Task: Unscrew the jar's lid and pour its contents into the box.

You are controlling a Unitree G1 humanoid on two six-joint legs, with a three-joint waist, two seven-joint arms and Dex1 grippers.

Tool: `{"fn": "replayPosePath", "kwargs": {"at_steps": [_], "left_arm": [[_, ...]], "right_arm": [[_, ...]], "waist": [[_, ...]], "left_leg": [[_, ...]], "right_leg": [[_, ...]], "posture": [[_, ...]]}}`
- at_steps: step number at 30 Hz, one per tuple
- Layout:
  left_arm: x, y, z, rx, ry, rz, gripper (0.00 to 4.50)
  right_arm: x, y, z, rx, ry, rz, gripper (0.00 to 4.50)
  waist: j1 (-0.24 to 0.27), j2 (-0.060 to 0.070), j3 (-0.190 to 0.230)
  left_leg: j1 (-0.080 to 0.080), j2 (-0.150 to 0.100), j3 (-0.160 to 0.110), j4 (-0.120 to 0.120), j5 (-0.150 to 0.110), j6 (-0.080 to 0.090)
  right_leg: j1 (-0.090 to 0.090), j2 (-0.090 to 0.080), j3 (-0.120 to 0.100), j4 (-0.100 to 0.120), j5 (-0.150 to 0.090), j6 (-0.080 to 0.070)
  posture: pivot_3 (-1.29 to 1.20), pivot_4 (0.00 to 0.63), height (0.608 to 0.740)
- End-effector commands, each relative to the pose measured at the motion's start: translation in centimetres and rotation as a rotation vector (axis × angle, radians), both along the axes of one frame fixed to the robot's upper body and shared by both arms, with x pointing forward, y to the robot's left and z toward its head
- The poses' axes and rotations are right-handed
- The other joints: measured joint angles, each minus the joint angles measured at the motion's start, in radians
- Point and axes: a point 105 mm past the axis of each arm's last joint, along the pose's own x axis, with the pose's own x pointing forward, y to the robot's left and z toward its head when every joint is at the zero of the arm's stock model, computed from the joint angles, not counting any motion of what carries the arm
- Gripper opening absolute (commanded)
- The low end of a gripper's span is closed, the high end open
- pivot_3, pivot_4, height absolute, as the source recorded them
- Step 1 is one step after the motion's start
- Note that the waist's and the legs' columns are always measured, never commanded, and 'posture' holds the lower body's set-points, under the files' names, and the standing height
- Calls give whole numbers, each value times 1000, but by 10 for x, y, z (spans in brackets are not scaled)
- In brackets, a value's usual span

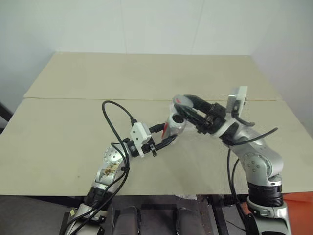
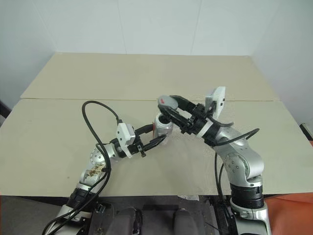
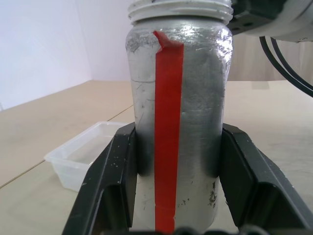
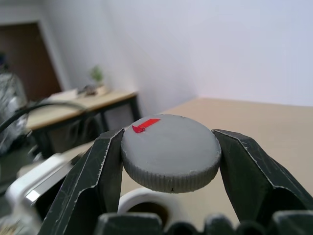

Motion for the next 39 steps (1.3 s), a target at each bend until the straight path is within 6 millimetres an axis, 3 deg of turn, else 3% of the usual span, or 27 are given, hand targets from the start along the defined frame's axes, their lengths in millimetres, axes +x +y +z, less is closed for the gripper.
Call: {"fn": "replayPosePath", "kwargs": {"at_steps": [1, 5, 7, 9, 14, 19, 24, 27, 30, 34, 39], "left_arm": [[4, 2, 12, -29, -33, 7, 2033], [16, 9, 17, -17, -41, 57, 2033], [24, 13, 18, 6, -50, 91, 2033], [34, 19, 19, 31, -55, 131, 2033], [62, 29, 24, 108, -83, 196, 2033], [80, 30, 40, 150, -138, 198, 2033], [88, 30, 41, 189, -173, 198, 2033], [91, 30, 40, 197, -181, 197, 2033], [92, 28, 41, 211, -201, 189, 2033], [100, 27, 42, 297, -257, 201, 2033], [114, 13, 52, 400, -327, 227, 2033]], "right_arm": [[-3, -33, 6, -53, -71, -199, 2866], [7, -79, -24, -244, -19, -538, 2866], [6, -97, -36, -239, 39, -620, 2866], [3, -110, -61, -315, 105, -688, 2866], [-3, -122, -132, -530, 303, -787, 2866], [-9, -126, -157, -573, 418, -828, 2866], [-20, -124, -154, -552, 459, -779, 4418], [-27, -128, -142, -617, 401, -777, 4465], [-33, -129, -116, -630, 311, -749, 4465], [-37, -114, -77, -590, 213, -620, 4465], [-25, -93, -61, -625, 186, -569, 4465]], "waist": [[5, 0, 0], [6, 0, 0], [4, 0, 0], [1, 0, 0], [-4, 0, 0], [-8, 0, 0], [-5, 0, 0], [-5, 0, 0], [-4, 0, 0], [-1, 0, 0], [0, 0, 0]], "left_leg": [[0, 0, 0, 0, 0, 0], [-1, 0, 1, 0, 0, 0], [0, 0, 1, 0, 0, 0], [0, 0, 2, 0, 0, 0], [0, -1, 3, 0, 0, 0], [0, -1, 3, 0, 0, 0], [0, -1, 3, -1, 0, 0], [-1, -1, 3, -1, 0, 0], [-3, -1, 3, 0, 0, 0], [-3, -1, 3, 1, 0, 0], [-4, -1, 3, 1, 0, 0]], "right_leg": [[0, 0, 0, 0, 0, 0], [0, 0, 0, 0, 0, 0], [0, 0, 0, 0, 0, 0], [0, 1, 1, 0, 0, 0], [0, 1, 1, 0, 0, 0], [0, 1, 1, 0, 0, 0], [0, 1, 0, -1, 0, 1], [0, 1, 0, -1, 0, 1], [-1, 1, 0, -1, 0, 1], [-1, 1, -1, -1, 0, 1], [-1, 1, -1, -1, 0, 2]], "posture": [[0, 150, 740], [0, 150, 740], [0, 150, 740], [0, 150, 740], [0, 150, 740], [0, 150, 740], [0, 150, 740], [0, 150, 740], [0, 150, 740], [0, 150, 740], [0, 150, 740]]}}
